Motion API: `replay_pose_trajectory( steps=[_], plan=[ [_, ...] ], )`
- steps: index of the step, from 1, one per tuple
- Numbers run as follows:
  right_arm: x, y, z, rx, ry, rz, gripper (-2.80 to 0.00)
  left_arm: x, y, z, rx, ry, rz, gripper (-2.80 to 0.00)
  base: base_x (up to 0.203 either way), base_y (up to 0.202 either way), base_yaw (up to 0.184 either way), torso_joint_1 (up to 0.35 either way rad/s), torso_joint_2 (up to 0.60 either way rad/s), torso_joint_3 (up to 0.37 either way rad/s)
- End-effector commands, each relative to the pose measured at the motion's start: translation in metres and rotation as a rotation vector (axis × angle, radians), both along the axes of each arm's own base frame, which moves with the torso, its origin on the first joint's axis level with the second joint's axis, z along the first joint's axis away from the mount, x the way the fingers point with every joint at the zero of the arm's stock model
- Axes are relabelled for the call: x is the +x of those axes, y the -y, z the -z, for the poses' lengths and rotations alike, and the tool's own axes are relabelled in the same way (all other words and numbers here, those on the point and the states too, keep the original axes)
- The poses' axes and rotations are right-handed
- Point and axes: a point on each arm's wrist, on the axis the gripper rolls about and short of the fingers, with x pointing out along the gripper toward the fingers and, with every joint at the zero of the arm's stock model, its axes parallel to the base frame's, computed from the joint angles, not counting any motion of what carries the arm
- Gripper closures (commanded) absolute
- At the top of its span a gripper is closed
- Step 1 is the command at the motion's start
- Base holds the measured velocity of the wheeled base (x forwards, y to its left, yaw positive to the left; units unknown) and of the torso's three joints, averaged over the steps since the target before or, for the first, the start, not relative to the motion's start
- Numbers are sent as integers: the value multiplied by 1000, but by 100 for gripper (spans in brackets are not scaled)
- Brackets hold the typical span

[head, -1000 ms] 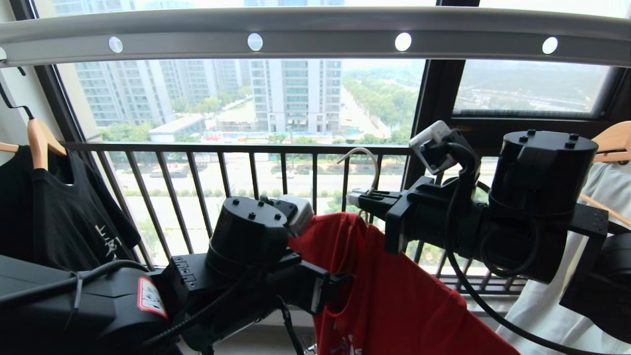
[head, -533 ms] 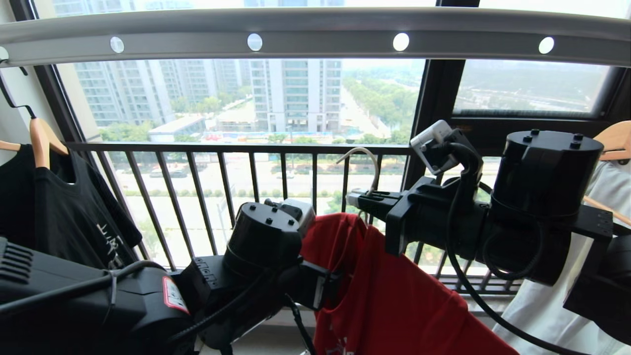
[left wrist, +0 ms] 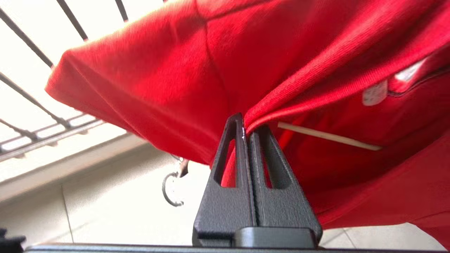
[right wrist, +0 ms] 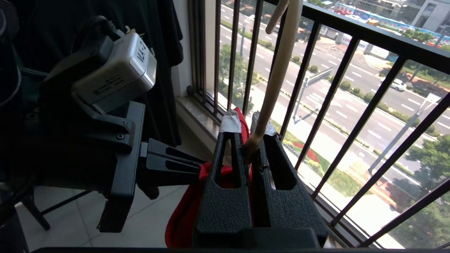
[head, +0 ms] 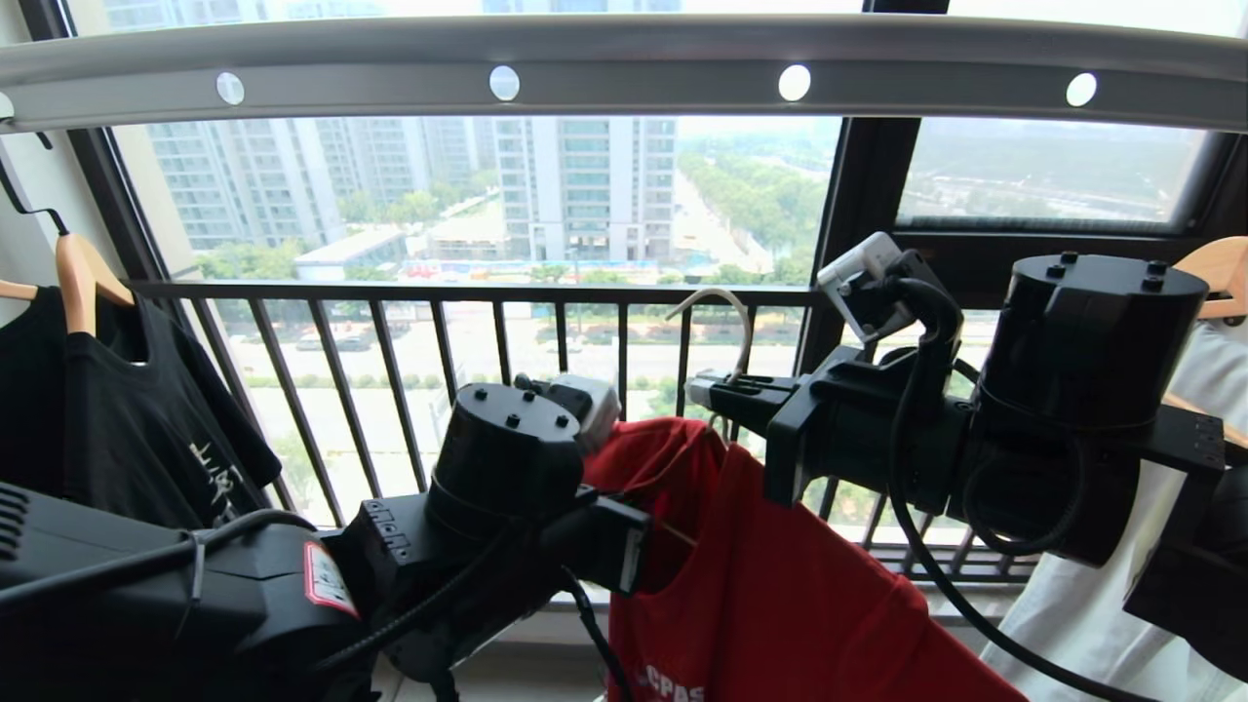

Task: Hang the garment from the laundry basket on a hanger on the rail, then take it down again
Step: Take the clothes off the clothes rack

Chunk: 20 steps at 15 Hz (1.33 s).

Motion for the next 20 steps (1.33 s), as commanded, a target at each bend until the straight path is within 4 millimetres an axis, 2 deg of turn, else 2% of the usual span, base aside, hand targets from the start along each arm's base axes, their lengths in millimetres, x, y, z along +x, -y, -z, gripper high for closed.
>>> replay_pose_trajectory(
  steps=[1,6,9,14,16,19,20],
  plan=[
    [0,0,0,1,3,-1,0,-1,-13,-18,-41,53,-26,0,0,0,0,0,0,0],
    [1,1,0,-1,4,22,0,28,-53,-44,-73,138,-179,0,0,0,0,0,0,0],
    [0,1,-1,2,8,23,0,48,-69,-47,-67,148,-261,0,0,0,0,0,0,0],
    [-2,3,-5,11,19,23,0,94,-90,-12,89,48,-361,0,0,0,0,0,0,0],
    [-2,3,-5,10,17,25,0,109,-87,5,119,1,-370,0,0,0,0,0,0,0],
    [-2,3,-5,11,19,25,0,124,-80,18,72,-45,-394,0,0,0,0,0,0,0],
    [-2,3,-5,9,18,27,0,131,-78,16,29,-47,-411,0,0,0,0,0,0,0]
  ],
)
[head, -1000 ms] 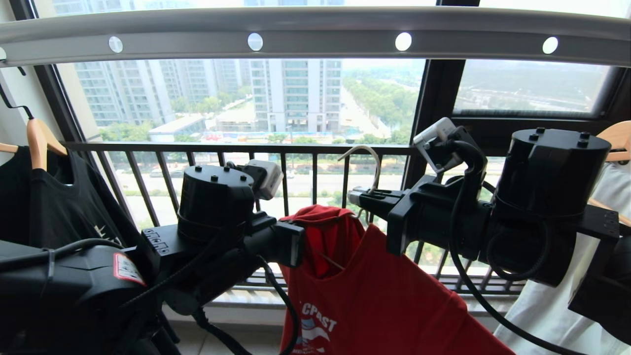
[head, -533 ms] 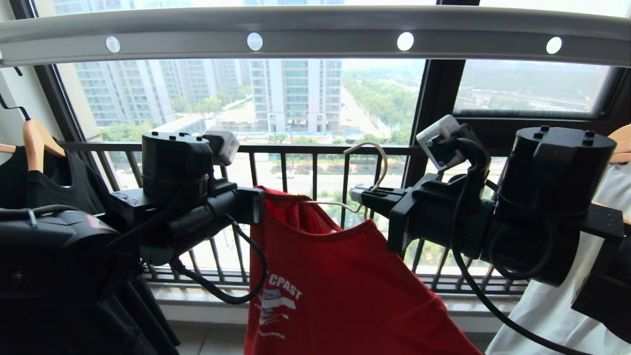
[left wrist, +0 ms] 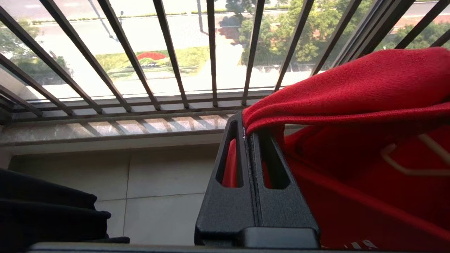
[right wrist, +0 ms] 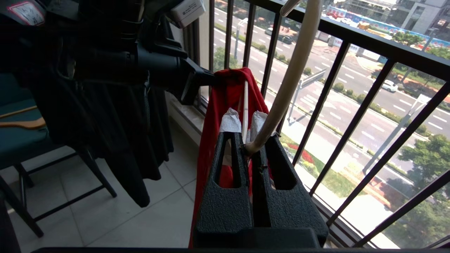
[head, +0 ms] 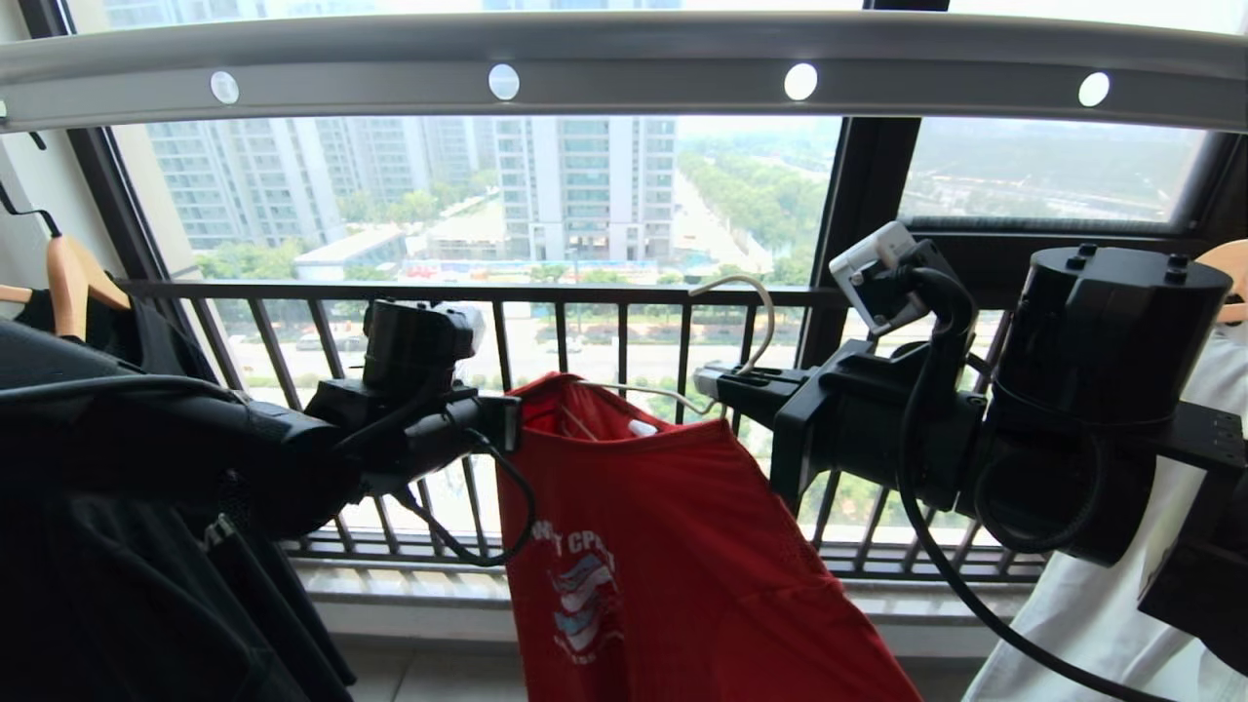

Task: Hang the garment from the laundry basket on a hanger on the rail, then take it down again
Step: Take the clothes off the clothes rack

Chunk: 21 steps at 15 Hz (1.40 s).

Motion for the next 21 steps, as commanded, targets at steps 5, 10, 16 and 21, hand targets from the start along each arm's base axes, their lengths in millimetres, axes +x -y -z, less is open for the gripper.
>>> replay_pose_trajectory(
  steps=[5,10,16,21],
  plan=[
    [0,0,2,-4,0,0,0,27,0,-29,-372,100,-120,0,0,0,0,0,0,0],
    [0,0,2,-4,0,0,0,27,-1,-39,-473,118,-101,0,0,0,0,0,0,0],
    [0,0,2,-7,1,-1,0,31,-21,-56,-649,47,-83,0,0,0,0,0,0,0],
    [-2,-2,4,-14,-3,-11,0,35,-33,-63,-767,-8,-41,0,0,0,0,0,0,0]
  ],
)
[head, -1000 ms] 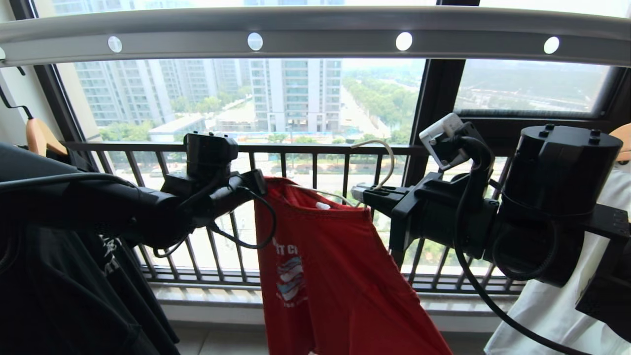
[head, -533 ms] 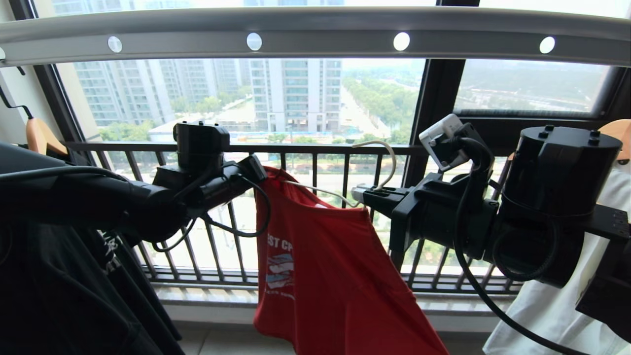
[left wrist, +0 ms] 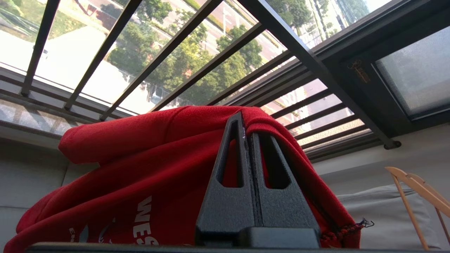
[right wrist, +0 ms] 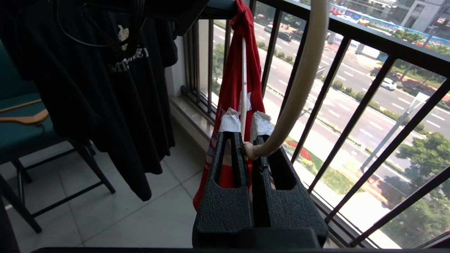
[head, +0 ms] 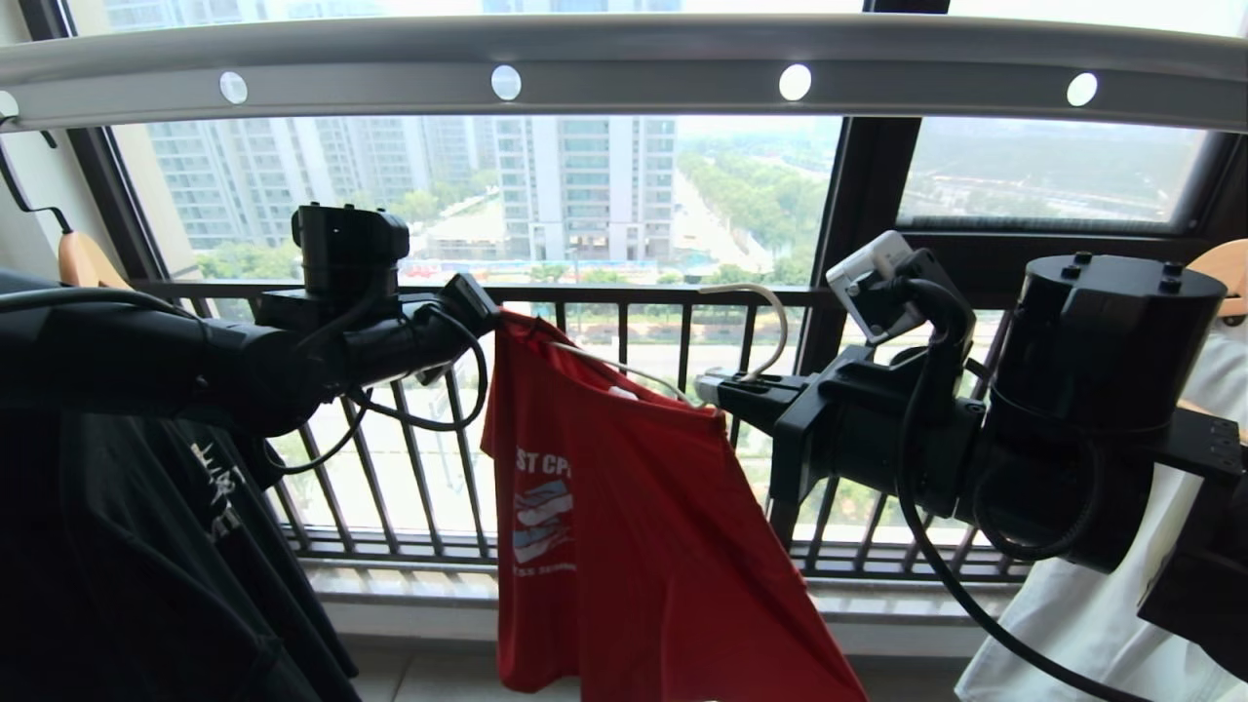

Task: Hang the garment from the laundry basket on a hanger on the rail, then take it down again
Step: Take the clothes off the clothes rack

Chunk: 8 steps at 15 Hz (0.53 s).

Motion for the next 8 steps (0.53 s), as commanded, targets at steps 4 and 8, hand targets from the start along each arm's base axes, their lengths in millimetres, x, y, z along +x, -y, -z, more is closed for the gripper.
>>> replay_pose_trajectory(
  steps=[4,8],
  plan=[
    [-6,-8,6,-12,-13,-37,0,-20,-4,-15,-70,-40,125,0,0,0,0,0,0,0],
    [-10,-13,9,-30,-9,-60,0,-17,-2,-9,-75,-63,163,0,0,0,0,0,0,0]
  ],
)
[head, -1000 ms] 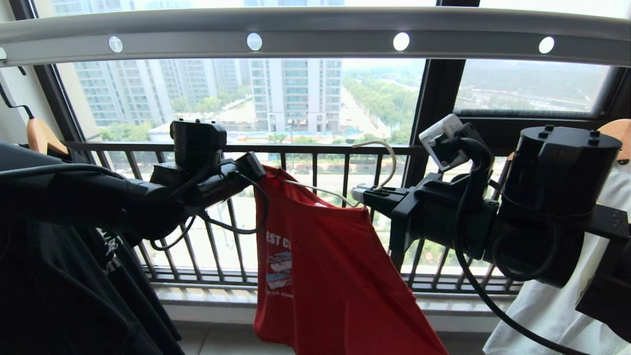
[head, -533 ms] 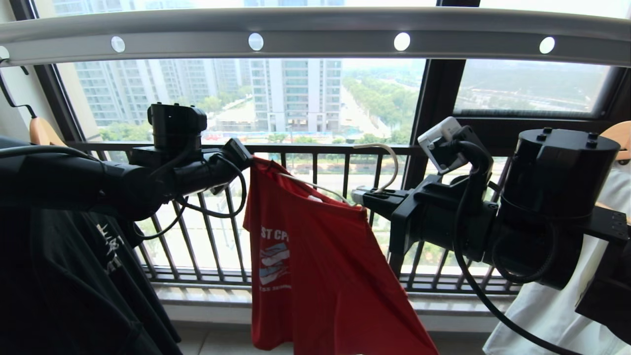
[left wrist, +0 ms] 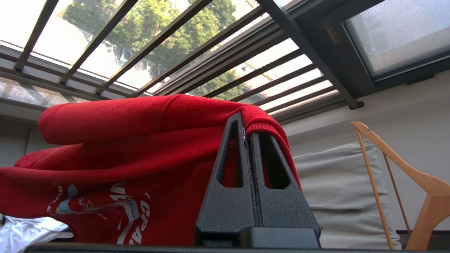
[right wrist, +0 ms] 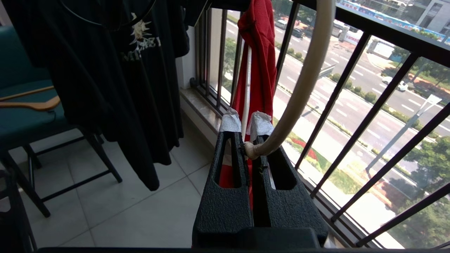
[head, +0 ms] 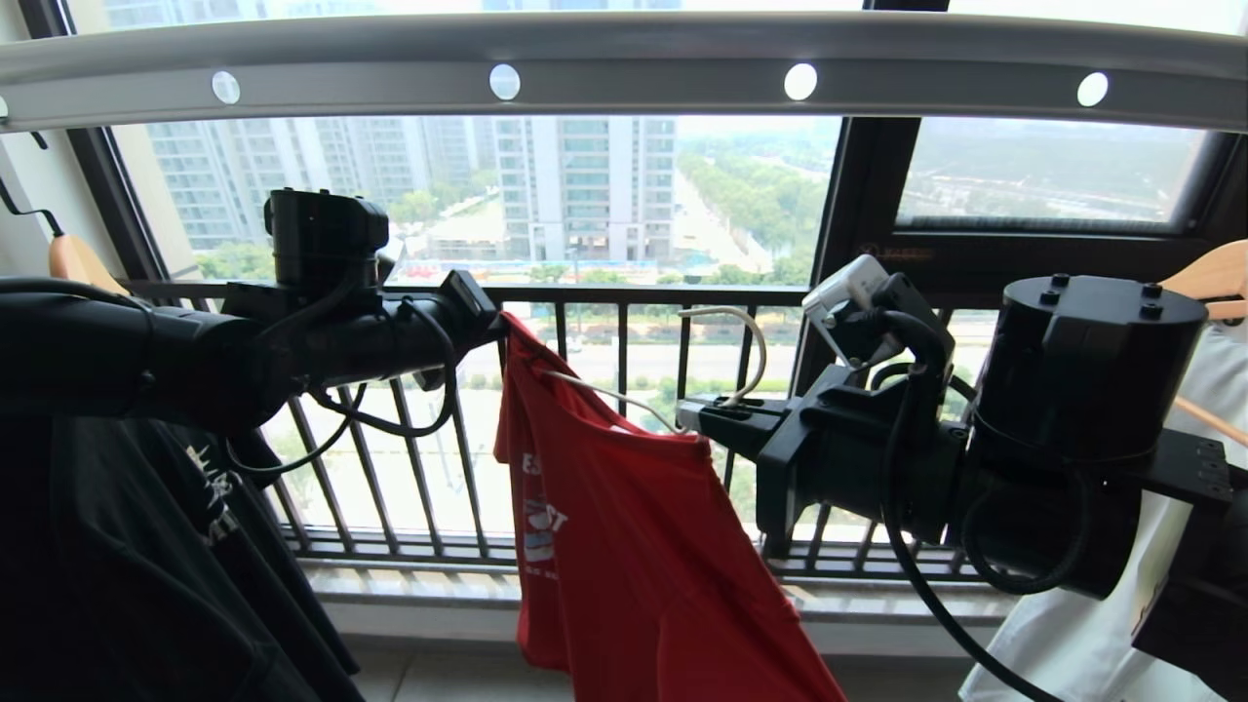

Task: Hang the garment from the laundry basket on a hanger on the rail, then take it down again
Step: Take the clothes off the clothes rack

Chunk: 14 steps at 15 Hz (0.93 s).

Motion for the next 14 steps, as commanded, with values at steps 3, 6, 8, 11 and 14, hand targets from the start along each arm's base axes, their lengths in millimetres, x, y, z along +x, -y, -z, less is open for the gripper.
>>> replay_pose_trajectory(
  steps=[3,6,8,11,14],
  plan=[
    [-5,-5,3,-8,-2,-26,0,11,1,13,5,-31,-5,0,0,0,0,0,0,0],
    [-6,-4,1,-4,3,-23,0,26,-8,21,8,-45,-41,0,0,0,0,0,0,0],
    [-6,-4,0,-2,5,-23,0,33,-15,28,14,-61,-64,0,0,0,0,0,0,0],
    [-7,-3,-1,1,8,-23,0,40,-15,33,19,-66,-73,0,0,0,0,0,0,0],
    [-7,-2,-2,5,12,-23,0,44,-13,41,27,-85,-72,0,0,0,0,0,0,0]
  ],
)
